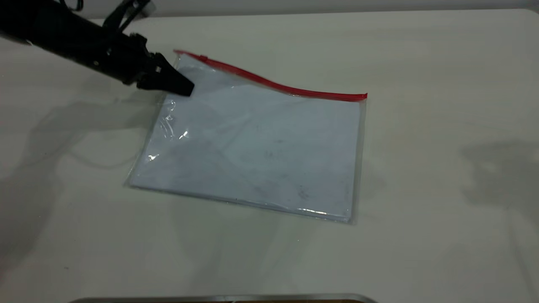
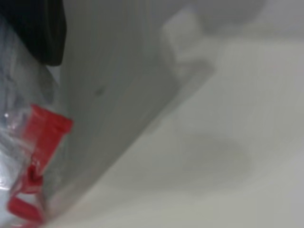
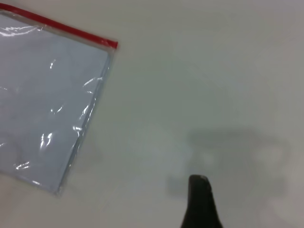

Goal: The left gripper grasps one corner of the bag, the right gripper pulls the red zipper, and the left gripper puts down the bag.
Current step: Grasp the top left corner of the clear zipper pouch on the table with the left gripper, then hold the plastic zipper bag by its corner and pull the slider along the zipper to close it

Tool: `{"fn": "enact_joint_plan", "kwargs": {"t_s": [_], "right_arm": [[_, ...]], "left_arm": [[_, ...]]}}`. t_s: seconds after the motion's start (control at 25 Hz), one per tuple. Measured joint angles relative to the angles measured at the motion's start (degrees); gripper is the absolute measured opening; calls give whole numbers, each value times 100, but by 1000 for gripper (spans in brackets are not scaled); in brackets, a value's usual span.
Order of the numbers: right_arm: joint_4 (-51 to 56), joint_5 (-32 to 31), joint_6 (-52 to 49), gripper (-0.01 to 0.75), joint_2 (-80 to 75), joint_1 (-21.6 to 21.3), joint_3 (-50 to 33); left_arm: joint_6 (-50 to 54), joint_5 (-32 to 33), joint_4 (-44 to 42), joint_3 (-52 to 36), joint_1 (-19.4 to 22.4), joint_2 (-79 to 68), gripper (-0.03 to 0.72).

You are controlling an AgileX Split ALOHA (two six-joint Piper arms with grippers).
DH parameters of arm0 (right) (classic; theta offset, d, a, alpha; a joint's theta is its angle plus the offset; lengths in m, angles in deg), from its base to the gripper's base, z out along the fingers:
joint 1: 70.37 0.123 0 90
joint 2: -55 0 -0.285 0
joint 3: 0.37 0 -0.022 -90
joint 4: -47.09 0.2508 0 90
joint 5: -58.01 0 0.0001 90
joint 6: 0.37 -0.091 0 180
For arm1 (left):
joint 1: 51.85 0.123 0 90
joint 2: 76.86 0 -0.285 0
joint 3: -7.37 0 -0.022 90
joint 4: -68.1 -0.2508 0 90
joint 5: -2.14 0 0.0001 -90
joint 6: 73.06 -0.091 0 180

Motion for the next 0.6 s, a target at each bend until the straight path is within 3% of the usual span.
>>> {"fn": "enact_joint_plan", "kwargs": {"t_s": [0.24, 0.4, 0.6], "right_arm": [[750, 604, 1308, 585, -740, 107, 0], [1612, 1107, 2755, 585, -1476, 596, 88], [2850, 1195, 4266, 585, -2398, 1252, 640]], "left_arm": [[-1146, 1162, -998, 497, -20, 634, 53], [-1869, 1628, -1195, 777, -126, 758, 53], [-2409, 1694, -1244, 791, -381, 758, 53]]}}
